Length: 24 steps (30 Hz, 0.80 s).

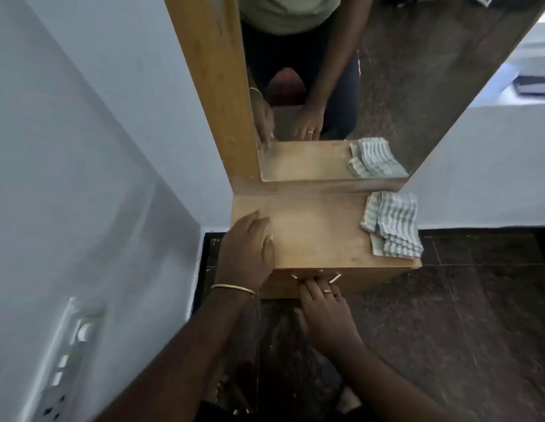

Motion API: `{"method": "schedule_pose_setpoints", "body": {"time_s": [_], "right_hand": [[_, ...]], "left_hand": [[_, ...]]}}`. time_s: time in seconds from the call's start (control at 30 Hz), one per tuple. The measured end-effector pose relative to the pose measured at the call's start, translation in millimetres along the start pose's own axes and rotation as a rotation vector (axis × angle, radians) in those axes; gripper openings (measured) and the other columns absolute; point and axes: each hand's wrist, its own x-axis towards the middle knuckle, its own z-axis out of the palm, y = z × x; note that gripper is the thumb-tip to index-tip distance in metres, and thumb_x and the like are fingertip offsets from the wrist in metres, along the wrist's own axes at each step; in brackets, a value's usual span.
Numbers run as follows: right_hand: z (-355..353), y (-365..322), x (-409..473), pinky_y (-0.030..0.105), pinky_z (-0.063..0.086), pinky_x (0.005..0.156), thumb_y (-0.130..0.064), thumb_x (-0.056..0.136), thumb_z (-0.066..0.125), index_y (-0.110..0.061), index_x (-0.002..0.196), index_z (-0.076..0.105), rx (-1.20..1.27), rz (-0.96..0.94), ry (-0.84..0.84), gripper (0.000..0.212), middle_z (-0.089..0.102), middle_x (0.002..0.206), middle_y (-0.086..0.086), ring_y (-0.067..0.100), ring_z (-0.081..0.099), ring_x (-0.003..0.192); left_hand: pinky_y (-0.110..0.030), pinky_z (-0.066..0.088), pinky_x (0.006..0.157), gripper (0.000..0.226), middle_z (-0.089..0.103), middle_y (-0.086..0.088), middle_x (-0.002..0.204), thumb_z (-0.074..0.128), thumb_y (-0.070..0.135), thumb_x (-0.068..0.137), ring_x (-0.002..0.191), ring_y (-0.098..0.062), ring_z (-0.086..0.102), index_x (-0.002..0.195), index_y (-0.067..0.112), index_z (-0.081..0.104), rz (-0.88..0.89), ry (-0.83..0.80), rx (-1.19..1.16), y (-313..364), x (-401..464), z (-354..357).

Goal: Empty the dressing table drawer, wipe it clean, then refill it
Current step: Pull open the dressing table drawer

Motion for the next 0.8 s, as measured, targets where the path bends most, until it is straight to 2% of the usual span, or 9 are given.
{"method": "schedule_pose_setpoints", "body": {"time_s": [0.2,0.27,0.33,0.4,0.5,0.57,0.73,0.8], "right_hand": [[54,8,12,0.047,0.053,0.09,-0.041,0.073,0.079,-0.009,0.127,0.064,0.023,0.067,0.194,0.064,0.068,0.118,0.006,0.028,0.065,0.11],[58,6,7,0.046,0.05,0.093,-0.041,0.072,0.078,-0.01,0.128,0.063,0.022,0.061,0.246,0.066,0.068,0.116,0.005,0.025,0.065,0.109],[56,4,1,0.046,0.05,0.094,-0.043,0.069,0.078,-0.012,0.129,0.062,0.048,0.074,0.235,0.07,0.068,0.115,0.003,0.023,0.066,0.106],[52,1,-8,0.048,0.047,0.099,-0.045,0.072,0.075,-0.013,0.136,0.055,0.086,0.062,0.216,0.073,0.065,0.122,0.002,0.022,0.064,0.113],[43,-4,-32,0.047,0.02,0.118,-0.044,0.092,0.055,-0.018,0.154,0.025,0.145,0.012,0.136,0.073,0.04,0.15,-0.001,0.02,0.035,0.142],[40,-6,-48,0.047,0.011,0.12,-0.044,0.095,0.051,-0.02,0.156,0.016,0.177,0.01,0.086,0.074,0.029,0.156,-0.003,0.018,0.024,0.147],[36,-21,-92,0.049,0.016,0.119,-0.044,0.093,0.055,-0.019,0.155,0.019,0.193,0.018,0.011,0.076,0.031,0.156,-0.001,0.02,0.029,0.144],[33,-27,-110,0.049,0.018,0.118,-0.044,0.093,0.054,-0.019,0.155,0.018,0.157,0.011,-0.042,0.076,0.031,0.156,0.001,0.022,0.03,0.144]], "left_hand": [[-0.022,0.034,0.102,0.038,0.065,-0.01,0.126,0.053,0.026,0.089,0.117,-0.024,0.058,0.117,0.006,0.068,0.048,0.19,-0.075,-26,-9,31],[-0.023,0.033,0.105,0.039,0.064,-0.009,0.129,0.053,0.026,0.089,0.121,-0.023,0.057,0.121,0.008,0.066,0.047,0.207,-0.092,-24,-20,34],[-0.025,0.034,0.106,0.039,0.063,-0.007,0.132,0.054,0.024,0.089,0.123,-0.023,0.056,0.123,0.008,0.065,0.025,0.206,-0.1,-18,-32,34],[-0.028,0.036,0.106,0.039,0.062,-0.007,0.133,0.054,0.026,0.09,0.124,-0.023,0.056,0.123,0.009,0.065,0.012,0.194,-0.102,-9,-47,31],[-0.033,0.039,0.106,0.036,0.06,-0.003,0.135,0.055,0.028,0.095,0.126,-0.021,0.054,0.126,0.013,0.062,0.01,0.195,-0.098,6,-76,21],[-0.035,0.042,0.106,0.034,0.061,-0.001,0.135,0.057,0.029,0.096,0.125,-0.02,0.054,0.126,0.016,0.062,0.004,0.2,-0.082,12,-95,14],[-0.038,0.052,0.087,0.031,0.068,0.001,0.109,0.049,0.037,0.092,0.102,-0.021,0.062,0.111,0.018,0.065,0.016,0.19,-0.056,20,-146,-6],[-0.037,0.049,0.093,0.034,0.068,-0.002,0.116,0.051,0.037,0.094,0.109,-0.023,0.061,0.117,0.016,0.065,0.004,0.185,-0.041,23,-163,-12]]}}
